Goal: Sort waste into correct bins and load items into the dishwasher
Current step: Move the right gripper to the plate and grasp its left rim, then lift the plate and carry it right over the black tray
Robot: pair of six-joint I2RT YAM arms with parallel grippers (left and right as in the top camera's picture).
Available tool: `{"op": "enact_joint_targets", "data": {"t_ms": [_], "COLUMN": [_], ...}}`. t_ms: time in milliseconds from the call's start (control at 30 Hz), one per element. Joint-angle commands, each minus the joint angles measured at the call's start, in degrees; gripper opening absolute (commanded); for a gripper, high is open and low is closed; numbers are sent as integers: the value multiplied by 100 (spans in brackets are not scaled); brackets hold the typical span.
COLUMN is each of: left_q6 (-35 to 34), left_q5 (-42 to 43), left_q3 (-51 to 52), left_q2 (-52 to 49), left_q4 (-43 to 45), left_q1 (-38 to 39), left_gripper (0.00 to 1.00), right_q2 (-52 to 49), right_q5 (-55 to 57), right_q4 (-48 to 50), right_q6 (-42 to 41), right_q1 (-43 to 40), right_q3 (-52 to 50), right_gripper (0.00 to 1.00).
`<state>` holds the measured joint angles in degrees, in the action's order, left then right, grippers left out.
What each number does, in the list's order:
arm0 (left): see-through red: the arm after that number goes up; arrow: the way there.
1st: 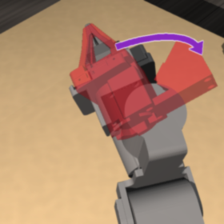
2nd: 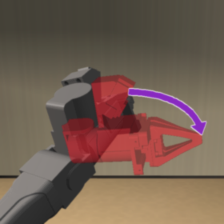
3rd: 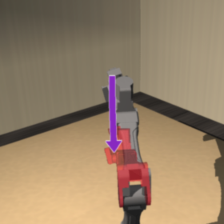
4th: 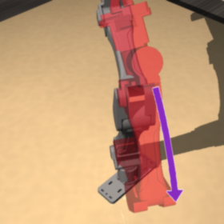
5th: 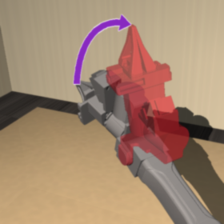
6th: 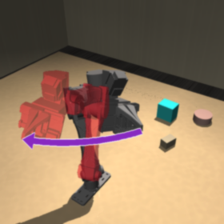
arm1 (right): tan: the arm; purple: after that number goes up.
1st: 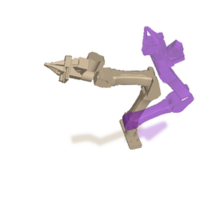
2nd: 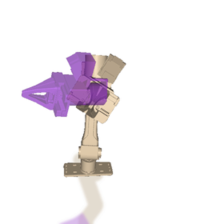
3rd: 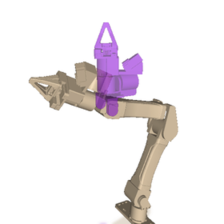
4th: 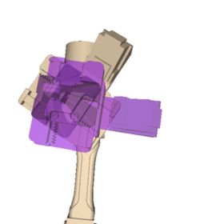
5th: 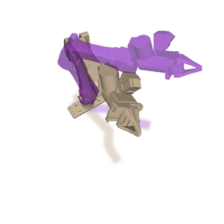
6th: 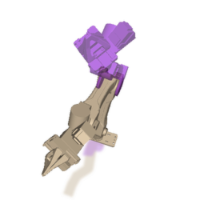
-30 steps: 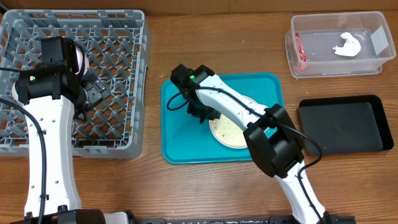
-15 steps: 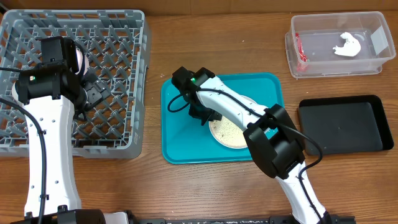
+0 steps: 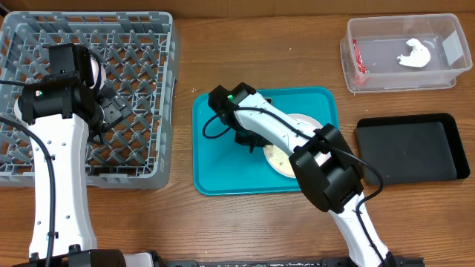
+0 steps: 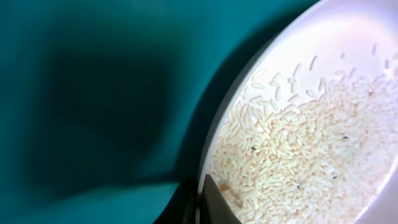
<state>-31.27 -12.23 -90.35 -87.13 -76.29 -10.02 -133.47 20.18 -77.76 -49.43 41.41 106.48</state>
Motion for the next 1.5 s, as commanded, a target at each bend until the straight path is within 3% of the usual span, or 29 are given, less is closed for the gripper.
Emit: {"op": "enact_joint_targets", "data": {"t_ms": [0, 767, 1167, 1467], "left_q6": [87, 87, 87, 87], "left_q5": [-17, -20, -20, -17], "left_q3": [31, 31, 31, 31], "left_q2": [-24, -24, -24, -24], "left_q4": [2, 2, 2, 2], "left_q1": [-4, -4, -4, -4], "left_gripper": [100, 100, 100, 100], "right_q2": [-44, -44, 205, 529], "right_q5": [568, 1727, 1552, 542], "right_q4": [-105, -1154, -1845, -1808], "right_q6": [127, -120, -118, 752], "right_q1": [22, -264, -1635, -3150], "right_q3": [-22, 463, 1705, 2476], "right_gripper": [4, 4, 4, 4]}}
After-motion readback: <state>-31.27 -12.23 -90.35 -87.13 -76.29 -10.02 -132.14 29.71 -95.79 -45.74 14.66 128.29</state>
